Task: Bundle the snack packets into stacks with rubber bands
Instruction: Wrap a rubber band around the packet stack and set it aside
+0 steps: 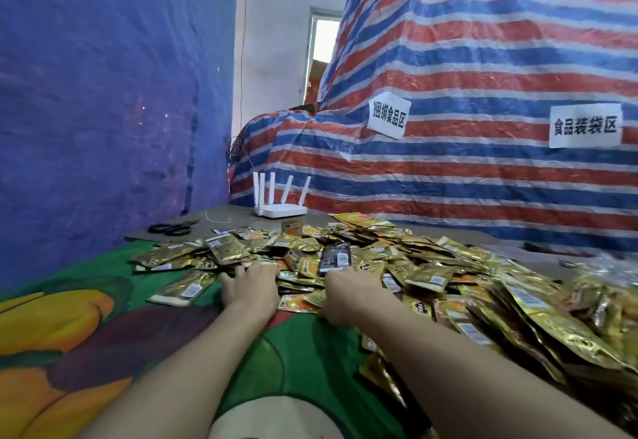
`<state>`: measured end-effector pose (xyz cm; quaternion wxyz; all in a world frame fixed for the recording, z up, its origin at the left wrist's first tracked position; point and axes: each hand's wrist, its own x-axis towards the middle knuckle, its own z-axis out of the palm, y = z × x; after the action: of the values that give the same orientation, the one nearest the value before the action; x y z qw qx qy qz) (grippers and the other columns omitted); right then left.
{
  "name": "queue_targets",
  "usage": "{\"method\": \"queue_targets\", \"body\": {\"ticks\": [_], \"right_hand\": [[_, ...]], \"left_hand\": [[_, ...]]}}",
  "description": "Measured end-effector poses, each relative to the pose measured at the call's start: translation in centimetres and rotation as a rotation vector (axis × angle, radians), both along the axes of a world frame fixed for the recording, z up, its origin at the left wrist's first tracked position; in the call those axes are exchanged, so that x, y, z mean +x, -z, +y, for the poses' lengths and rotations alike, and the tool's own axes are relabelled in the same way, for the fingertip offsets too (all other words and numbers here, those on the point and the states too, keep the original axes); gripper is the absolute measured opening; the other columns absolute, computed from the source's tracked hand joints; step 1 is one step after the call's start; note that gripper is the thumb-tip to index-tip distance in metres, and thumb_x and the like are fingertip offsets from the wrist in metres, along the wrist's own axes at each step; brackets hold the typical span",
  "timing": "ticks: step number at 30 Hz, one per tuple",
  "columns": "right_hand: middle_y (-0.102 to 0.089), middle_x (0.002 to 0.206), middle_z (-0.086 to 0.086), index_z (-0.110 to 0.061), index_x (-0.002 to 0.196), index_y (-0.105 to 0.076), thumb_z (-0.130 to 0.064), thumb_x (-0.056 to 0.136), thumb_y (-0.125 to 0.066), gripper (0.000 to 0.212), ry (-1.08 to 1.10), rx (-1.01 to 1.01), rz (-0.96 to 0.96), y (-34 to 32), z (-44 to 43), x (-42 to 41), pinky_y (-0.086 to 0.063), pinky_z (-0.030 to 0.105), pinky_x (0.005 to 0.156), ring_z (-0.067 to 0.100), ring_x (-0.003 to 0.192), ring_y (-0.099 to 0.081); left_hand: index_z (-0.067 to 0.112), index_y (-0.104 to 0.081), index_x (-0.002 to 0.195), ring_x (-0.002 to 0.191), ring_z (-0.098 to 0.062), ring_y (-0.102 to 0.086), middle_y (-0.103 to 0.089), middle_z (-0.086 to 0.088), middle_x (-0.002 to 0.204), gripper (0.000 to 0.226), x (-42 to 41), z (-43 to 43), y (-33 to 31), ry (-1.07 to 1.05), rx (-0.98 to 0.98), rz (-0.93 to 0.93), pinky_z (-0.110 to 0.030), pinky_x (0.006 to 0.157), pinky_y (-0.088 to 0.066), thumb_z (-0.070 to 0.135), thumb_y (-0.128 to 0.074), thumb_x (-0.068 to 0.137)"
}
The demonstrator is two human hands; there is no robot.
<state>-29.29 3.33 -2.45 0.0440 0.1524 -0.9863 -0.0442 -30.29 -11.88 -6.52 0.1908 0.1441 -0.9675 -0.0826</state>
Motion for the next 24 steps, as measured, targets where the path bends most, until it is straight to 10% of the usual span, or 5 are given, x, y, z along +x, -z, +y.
{"method": "queue_targets", "body": {"ticks": [8,15,24], "right_hand": [[-0.059,0.096,0.01,-0.013,0.104,-0.058,-0.014,0.098,-0.054,0.007,-0.232,0.146,0.181,-0.1,-0.2,1.5,-0.041,0.037,0.071,0.029,0.086,-0.058],[-0.066,0.114,0.012,-0.009,0.118,-0.062,-0.017,0.101,-0.051,0.022,-0.206,0.078,0.201,0.6,-0.2,1.2,-0.043,0.039,0.073,0.033,0.103,-0.065],[-0.068,0.092,0.012,-0.009,0.096,-0.064,-0.011,0.098,-0.049,0.015,-0.202,0.098,0.357,0.5,0.5,3.4,-0.038,0.035,0.065,0.03,0.08,-0.065]], "left_hand": [[0.033,-0.064,0.108,0.12,-0.02,-0.047,-0.054,0.003,0.122,0.018,0.9,-0.1,0.4,0.059,-0.25,0.202,-0.043,0.101,-0.032,0.029,-0.047,0.102],[0.027,-0.061,0.106,0.115,-0.019,-0.054,-0.058,0.005,0.119,0.016,3.8,-0.1,-0.9,0.178,-0.099,0.251,-0.039,0.096,-0.036,0.029,-0.045,0.103],[0.019,-0.049,0.112,0.095,-0.029,-0.064,-0.068,-0.005,0.107,0.012,7.8,-0.9,-1.1,0.162,0.138,0.361,-0.034,0.064,-0.038,0.013,-0.044,0.103]]}}
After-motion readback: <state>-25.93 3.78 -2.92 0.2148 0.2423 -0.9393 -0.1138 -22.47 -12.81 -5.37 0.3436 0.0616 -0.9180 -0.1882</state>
